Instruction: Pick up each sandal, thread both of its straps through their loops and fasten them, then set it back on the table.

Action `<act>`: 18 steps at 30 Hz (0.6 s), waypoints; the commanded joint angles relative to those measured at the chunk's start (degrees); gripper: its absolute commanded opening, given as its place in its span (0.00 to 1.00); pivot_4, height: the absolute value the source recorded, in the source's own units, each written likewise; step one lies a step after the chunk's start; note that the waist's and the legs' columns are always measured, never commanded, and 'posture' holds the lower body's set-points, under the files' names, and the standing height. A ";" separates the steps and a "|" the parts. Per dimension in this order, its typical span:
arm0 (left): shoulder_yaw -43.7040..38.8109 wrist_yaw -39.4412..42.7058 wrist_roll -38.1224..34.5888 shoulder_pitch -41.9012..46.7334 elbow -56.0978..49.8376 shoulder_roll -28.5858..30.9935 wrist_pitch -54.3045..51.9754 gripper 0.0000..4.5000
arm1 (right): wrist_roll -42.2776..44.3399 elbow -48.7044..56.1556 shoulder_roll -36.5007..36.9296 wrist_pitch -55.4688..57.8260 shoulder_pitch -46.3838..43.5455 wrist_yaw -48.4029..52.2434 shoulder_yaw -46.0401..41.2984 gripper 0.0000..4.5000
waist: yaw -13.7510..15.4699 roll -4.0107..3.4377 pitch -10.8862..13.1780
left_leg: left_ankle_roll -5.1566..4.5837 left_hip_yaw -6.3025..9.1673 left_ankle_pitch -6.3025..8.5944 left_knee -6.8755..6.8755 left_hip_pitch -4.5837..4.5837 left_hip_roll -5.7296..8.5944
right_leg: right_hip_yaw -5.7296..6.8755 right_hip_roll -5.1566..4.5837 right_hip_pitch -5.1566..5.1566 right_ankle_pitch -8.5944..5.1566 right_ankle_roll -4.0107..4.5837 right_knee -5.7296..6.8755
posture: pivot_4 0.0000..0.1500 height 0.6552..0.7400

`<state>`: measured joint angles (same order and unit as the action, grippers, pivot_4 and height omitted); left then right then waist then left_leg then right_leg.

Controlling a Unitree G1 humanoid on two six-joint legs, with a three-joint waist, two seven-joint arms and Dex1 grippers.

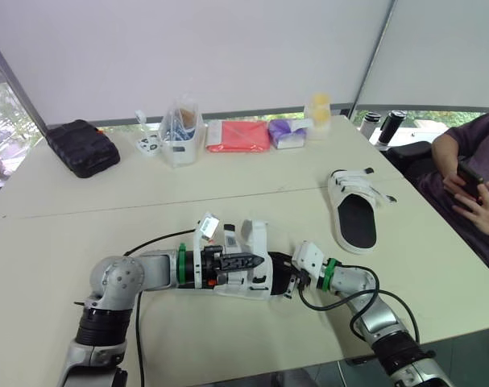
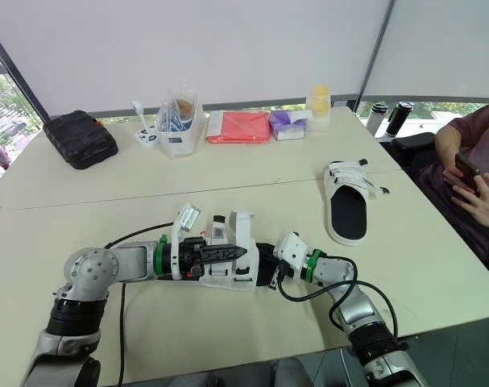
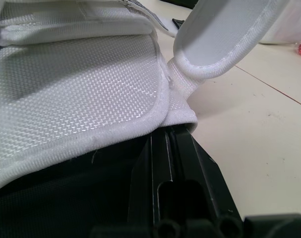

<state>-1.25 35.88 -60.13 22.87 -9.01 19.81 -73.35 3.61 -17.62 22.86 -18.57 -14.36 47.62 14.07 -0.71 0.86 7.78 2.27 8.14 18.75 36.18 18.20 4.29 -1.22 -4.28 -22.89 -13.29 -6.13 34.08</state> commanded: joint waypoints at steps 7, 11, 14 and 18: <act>2.53 2.54 2.32 -0.54 -1.58 2.04 1.87 0.01 | -4.97 -7.67 0.79 6.06 5.94 1.65 5.06 0.00 | 0.00 0.00 -0.01 | -0.02 0.00 0.01 0.00 0.00 0.00 | 0.00 0.00 0.00 0.00 0.00 0.00 | 1.00 1.00; 3.63 3.76 3.41 -1.21 -2.17 3.55 2.60 0.01 | -5.00 -7.71 0.71 6.02 5.85 1.66 5.13 0.00 | -0.01 -0.02 -0.02 | -0.07 0.00 0.04 -0.01 0.00 0.00 | 0.00 0.00 0.00 0.00 0.01 0.00 | 1.00 1.00; 4.48 4.42 4.80 -1.62 -2.44 4.28 4.00 0.01 | -5.00 -7.62 0.71 5.98 5.91 1.69 5.16 0.00 | 0.00 -0.02 -0.03 | -0.08 0.01 0.04 -0.01 0.00 0.00 | 0.00 -0.01 0.00 0.00 0.01 0.00 | 1.00 1.00; 6.82 6.73 8.19 -1.71 -2.60 5.67 7.80 0.01 | -5.00 -7.52 0.72 6.00 5.95 1.66 5.15 0.00 | 0.02 -0.04 -0.07 | -0.12 0.00 0.07 -0.01 0.00 0.00 | 0.00 -0.01 0.00 -0.01 0.01 0.00 | 1.00 1.00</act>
<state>3.98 41.44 -53.46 21.51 -10.52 24.75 -66.62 3.60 -17.61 22.86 -18.57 -14.28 47.57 14.07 -0.69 0.82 7.71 2.15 8.14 18.83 36.17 18.20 4.29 -1.23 -4.29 -22.89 -13.30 -6.11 34.08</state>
